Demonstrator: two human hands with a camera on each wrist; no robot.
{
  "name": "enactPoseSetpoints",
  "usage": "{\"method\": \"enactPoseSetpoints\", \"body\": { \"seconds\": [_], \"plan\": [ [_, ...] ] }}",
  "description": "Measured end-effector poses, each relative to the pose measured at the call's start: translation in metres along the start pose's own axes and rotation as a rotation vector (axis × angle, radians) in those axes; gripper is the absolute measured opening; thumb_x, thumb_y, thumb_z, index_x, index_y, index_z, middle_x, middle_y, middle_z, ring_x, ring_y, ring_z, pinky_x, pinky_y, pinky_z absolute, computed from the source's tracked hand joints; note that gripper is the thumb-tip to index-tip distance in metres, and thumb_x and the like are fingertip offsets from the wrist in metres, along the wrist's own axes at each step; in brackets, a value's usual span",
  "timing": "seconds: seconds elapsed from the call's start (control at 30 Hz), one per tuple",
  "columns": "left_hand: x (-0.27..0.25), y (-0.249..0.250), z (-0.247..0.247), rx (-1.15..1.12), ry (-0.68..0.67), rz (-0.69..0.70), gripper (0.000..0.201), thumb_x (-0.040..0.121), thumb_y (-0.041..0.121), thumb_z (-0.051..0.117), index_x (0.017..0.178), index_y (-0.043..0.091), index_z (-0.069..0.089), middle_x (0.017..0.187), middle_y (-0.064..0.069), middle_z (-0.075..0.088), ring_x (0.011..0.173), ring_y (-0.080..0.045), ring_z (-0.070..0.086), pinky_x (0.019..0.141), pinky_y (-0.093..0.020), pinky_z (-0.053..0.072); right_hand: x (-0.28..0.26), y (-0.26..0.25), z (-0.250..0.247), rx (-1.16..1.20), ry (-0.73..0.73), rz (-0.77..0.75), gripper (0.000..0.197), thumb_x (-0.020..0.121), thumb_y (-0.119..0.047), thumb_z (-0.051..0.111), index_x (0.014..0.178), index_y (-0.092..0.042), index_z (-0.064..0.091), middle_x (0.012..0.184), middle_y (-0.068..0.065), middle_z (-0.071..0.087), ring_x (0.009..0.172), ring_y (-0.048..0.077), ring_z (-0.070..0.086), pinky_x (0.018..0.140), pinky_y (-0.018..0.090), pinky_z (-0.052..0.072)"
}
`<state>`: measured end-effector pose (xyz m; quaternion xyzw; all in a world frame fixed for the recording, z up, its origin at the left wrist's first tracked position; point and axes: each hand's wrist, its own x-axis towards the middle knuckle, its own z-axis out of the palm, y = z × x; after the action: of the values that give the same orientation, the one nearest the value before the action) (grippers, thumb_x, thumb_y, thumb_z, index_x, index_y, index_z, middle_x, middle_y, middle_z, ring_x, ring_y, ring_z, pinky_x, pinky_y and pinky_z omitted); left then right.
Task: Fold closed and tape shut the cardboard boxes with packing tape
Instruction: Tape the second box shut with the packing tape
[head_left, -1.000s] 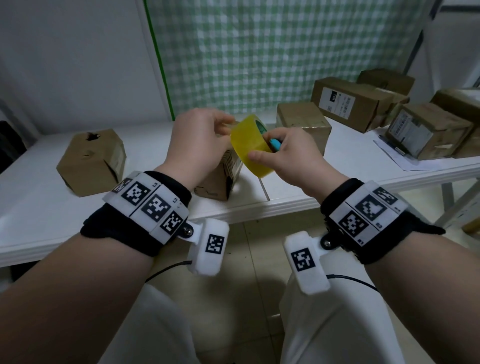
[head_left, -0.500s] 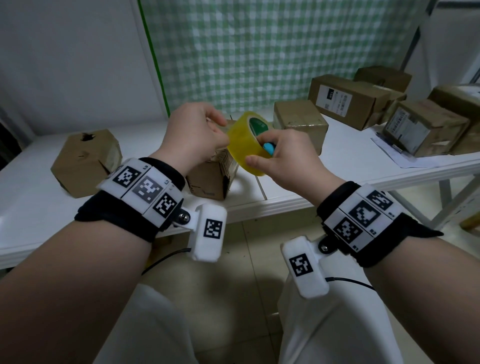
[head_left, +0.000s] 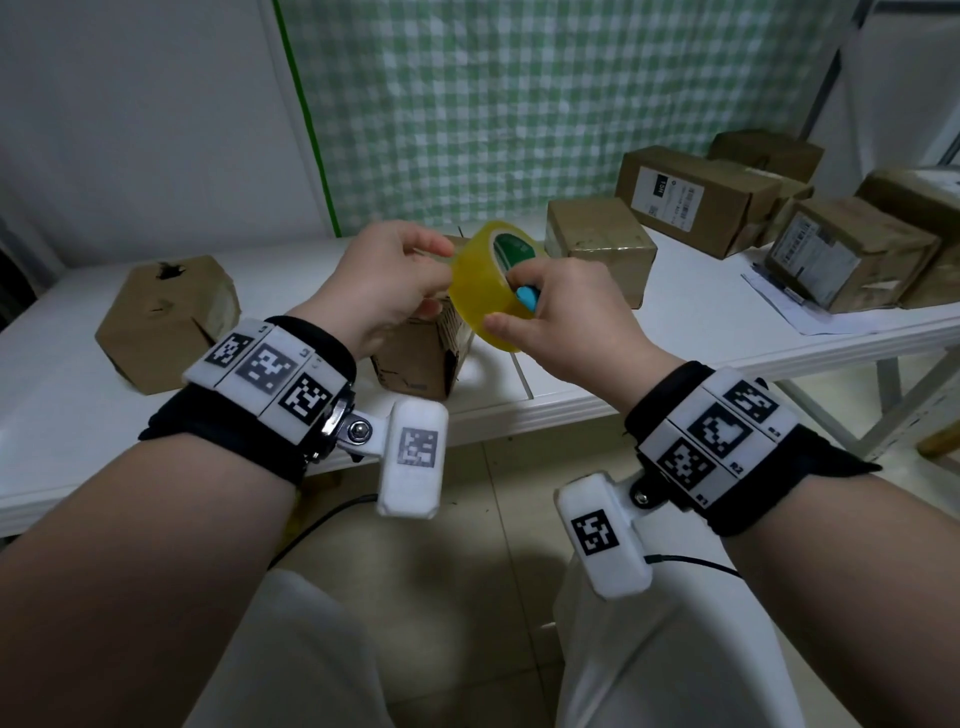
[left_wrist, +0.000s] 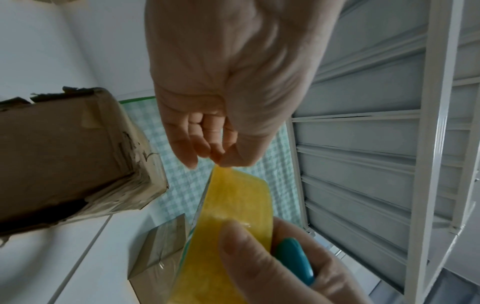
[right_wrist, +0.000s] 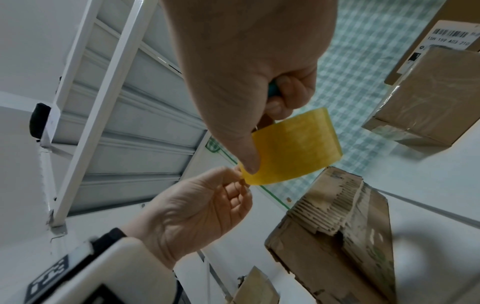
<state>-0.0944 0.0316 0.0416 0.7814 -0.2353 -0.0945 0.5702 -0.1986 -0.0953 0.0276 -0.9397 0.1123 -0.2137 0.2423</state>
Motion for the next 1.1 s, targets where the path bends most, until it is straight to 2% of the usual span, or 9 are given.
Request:
{"method": "enactPoseSetpoints", "body": {
  "seconds": [0.1, 0.23, 0.37, 0.43, 0.53, 0.7, 0.87, 1.0, 1.1],
  "plan": [
    [-0.002, 0.001, -0.001, -0.086, -0.017, -0.009, 0.020, 0.083, -0.006, 0.058, 0.085, 0.014, 0.058, 0.070, -0.003, 0.054, 0.054, -0.008, 0.052, 0.060, -0.025, 0.053, 0.000, -0.002, -0.001, -0.015, 0.005, -0.016, 0.026, 0.082, -0.041, 0.069, 0.099, -0.022, 0.067, 0.074, -0.005, 0.050, 0.077, 0.018, 0.050, 0.063, 0.027, 0.036],
    [-0.002, 0.004, -0.006, -0.153, 0.031, -0.022, 0.023, 0.085, -0.005, 0.053, 0.087, 0.016, 0.061, 0.087, -0.001, 0.055, 0.065, -0.007, 0.056, 0.060, -0.024, 0.057, 0.002, 0.000, -0.002, -0.051, 0.044, 0.000, 0.026, 0.084, -0.040, 0.067, 0.099, -0.020, 0.066, 0.070, -0.007, 0.046, 0.077, 0.019, 0.049, 0.063, 0.027, 0.033],
    [-0.001, 0.004, -0.008, 0.292, 0.088, 0.114, 0.019, 0.092, 0.010, 0.053, 0.104, 0.013, 0.067, 0.100, 0.003, 0.059, 0.082, -0.017, 0.062, 0.074, -0.035, 0.056, 0.002, 0.002, -0.002, -0.068, 0.056, 0.012, 0.024, 0.084, -0.040, 0.066, 0.098, -0.020, 0.066, 0.073, -0.006, 0.047, 0.077, 0.017, 0.048, 0.063, 0.026, 0.033],
    [-0.002, 0.006, -0.006, 0.592, 0.048, 0.212, 0.021, 0.092, 0.014, 0.052, 0.098, 0.005, 0.069, 0.093, -0.005, 0.065, 0.091, -0.026, 0.063, 0.080, -0.037, 0.050, 0.001, 0.000, -0.001, -0.080, 0.057, 0.001, 0.023, 0.084, -0.040, 0.065, 0.097, -0.021, 0.066, 0.074, -0.006, 0.048, 0.076, 0.017, 0.048, 0.062, 0.026, 0.033],
    [-0.003, 0.010, -0.001, 0.767, -0.002, 0.261, 0.025, 0.092, 0.018, 0.051, 0.093, 0.005, 0.072, 0.091, -0.015, 0.070, 0.085, -0.029, 0.062, 0.073, -0.038, 0.047, 0.000, -0.004, -0.001, -0.114, 0.065, -0.025, 0.022, 0.084, -0.041, 0.065, 0.097, -0.023, 0.066, 0.076, -0.004, 0.049, 0.075, 0.017, 0.046, 0.062, 0.026, 0.032],
    [0.000, 0.010, 0.001, 0.851, 0.045, 0.298, 0.020, 0.092, 0.018, 0.053, 0.091, 0.011, 0.072, 0.084, -0.005, 0.067, 0.076, -0.019, 0.056, 0.067, -0.028, 0.036, -0.002, -0.006, -0.002, -0.163, 0.055, -0.037, 0.025, 0.085, -0.041, 0.063, 0.103, -0.024, 0.065, 0.080, -0.003, 0.050, 0.080, 0.021, 0.049, 0.062, 0.027, 0.032],
    [0.002, 0.012, 0.002, 1.034, 0.049, 0.352, 0.019, 0.090, 0.014, 0.052, 0.080, 0.006, 0.066, 0.074, -0.008, 0.059, 0.070, -0.025, 0.052, 0.060, -0.031, 0.036, -0.002, -0.007, -0.003, -0.194, 0.060, -0.056, 0.025, 0.085, -0.040, 0.063, 0.103, -0.023, 0.065, 0.079, -0.002, 0.049, 0.088, 0.026, 0.058, 0.062, 0.026, 0.030],
    [-0.001, 0.018, 0.007, 1.162, 0.044, 0.366, 0.024, 0.088, 0.012, 0.047, 0.064, 0.014, 0.046, 0.063, 0.000, 0.041, 0.067, -0.025, 0.045, 0.050, -0.029, 0.028, -0.002, -0.007, -0.004, -0.197, 0.056, -0.067, 0.024, 0.085, -0.040, 0.063, 0.102, -0.023, 0.065, 0.078, -0.002, 0.049, 0.085, 0.026, 0.056, 0.061, 0.027, 0.031],
    [-0.002, 0.021, 0.007, 1.162, 0.021, 0.368, 0.030, 0.085, 0.016, 0.048, 0.057, 0.018, 0.038, 0.060, -0.001, 0.039, 0.061, -0.025, 0.043, 0.046, -0.028, 0.023, -0.003, -0.007, -0.004, -0.203, 0.041, -0.063, 0.024, 0.085, -0.040, 0.063, 0.101, -0.022, 0.065, 0.078, -0.002, 0.049, 0.079, 0.022, 0.048, 0.062, 0.028, 0.031]
  ]
}}
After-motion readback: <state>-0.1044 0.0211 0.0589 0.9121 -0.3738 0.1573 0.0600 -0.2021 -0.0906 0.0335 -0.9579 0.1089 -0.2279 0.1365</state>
